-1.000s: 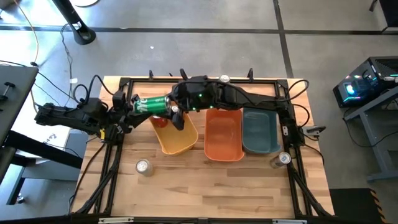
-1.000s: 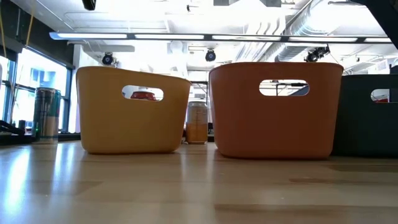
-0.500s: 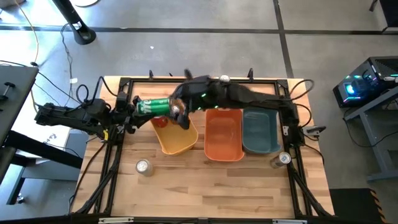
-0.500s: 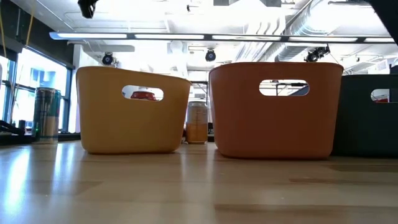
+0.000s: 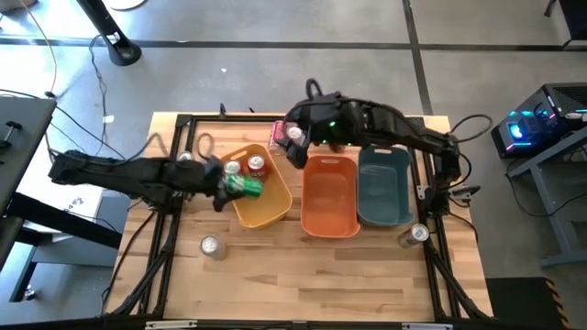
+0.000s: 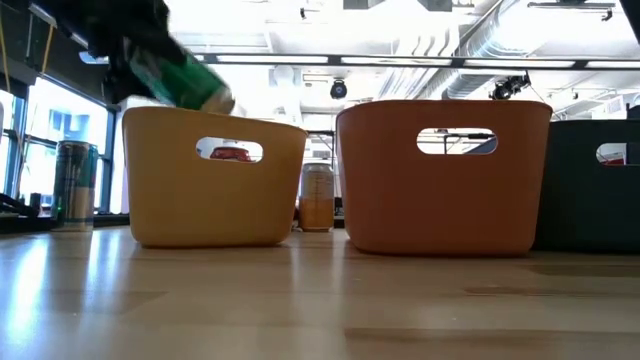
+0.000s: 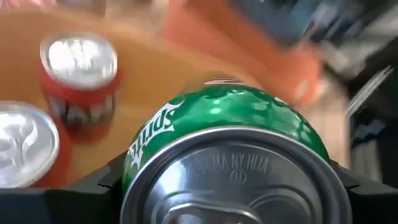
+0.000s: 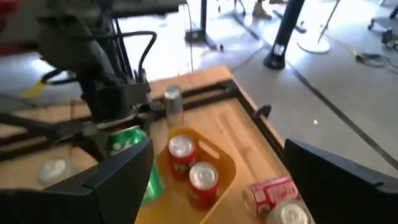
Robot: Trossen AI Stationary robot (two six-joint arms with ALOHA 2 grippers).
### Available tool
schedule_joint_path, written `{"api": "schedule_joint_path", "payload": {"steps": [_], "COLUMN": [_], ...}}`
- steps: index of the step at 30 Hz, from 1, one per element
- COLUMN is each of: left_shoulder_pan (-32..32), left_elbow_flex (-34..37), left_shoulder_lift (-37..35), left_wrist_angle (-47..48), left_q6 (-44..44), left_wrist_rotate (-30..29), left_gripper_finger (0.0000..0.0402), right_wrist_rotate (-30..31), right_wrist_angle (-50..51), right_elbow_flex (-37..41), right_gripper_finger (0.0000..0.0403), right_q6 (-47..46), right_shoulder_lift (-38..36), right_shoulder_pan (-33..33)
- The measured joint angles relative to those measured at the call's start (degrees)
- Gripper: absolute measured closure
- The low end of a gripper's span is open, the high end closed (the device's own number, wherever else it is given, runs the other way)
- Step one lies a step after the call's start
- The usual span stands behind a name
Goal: Sort soda cans
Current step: Put the bottom green soda can into the yellow bin
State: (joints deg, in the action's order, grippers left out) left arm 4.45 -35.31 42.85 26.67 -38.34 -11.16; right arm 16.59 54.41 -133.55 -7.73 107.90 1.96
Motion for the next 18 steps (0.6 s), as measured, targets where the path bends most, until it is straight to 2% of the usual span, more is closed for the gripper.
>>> {"api": "schedule_joint_path", "payload": {"steps": [6, 11, 15, 18], "left_shoulder_pan": [-1.83, -4.64, -5.72, -7.26], "left_elbow_flex": [-5.63, -11.5, -16.99, -18.31], "left_shoulder_lift": [12.0, 21.34, 25.63, 27.79], "left_wrist_angle": [7.39, 18.09, 26.5, 30.94], "left_q6": [4.52, 9.75, 12.79, 13.65], "left_wrist_rotate": [-2.54, 2.88, 2.75, 2.37], "left_gripper_finger": [0.0118, 0.0118, 0.0118, 0.0118], "right_wrist_rotate": [-0.45, -0.18, -0.23, -0.23], "right_wrist_angle": [1.21, 2.69, 3.44, 3.66], "right_elbow_flex": [0.22, 0.15, 0.17, 0.17], "right_gripper_finger": [0.0048, 0.0048, 0.0047, 0.0047], "right_q6": [-0.03, 0.16, 0.05, 0.05], "right_shoulder_lift": [1.17, 1.39, 1.35, 1.37], "right_shoulder_pan": [-0.13, -0.03, -0.09, -0.07]}}
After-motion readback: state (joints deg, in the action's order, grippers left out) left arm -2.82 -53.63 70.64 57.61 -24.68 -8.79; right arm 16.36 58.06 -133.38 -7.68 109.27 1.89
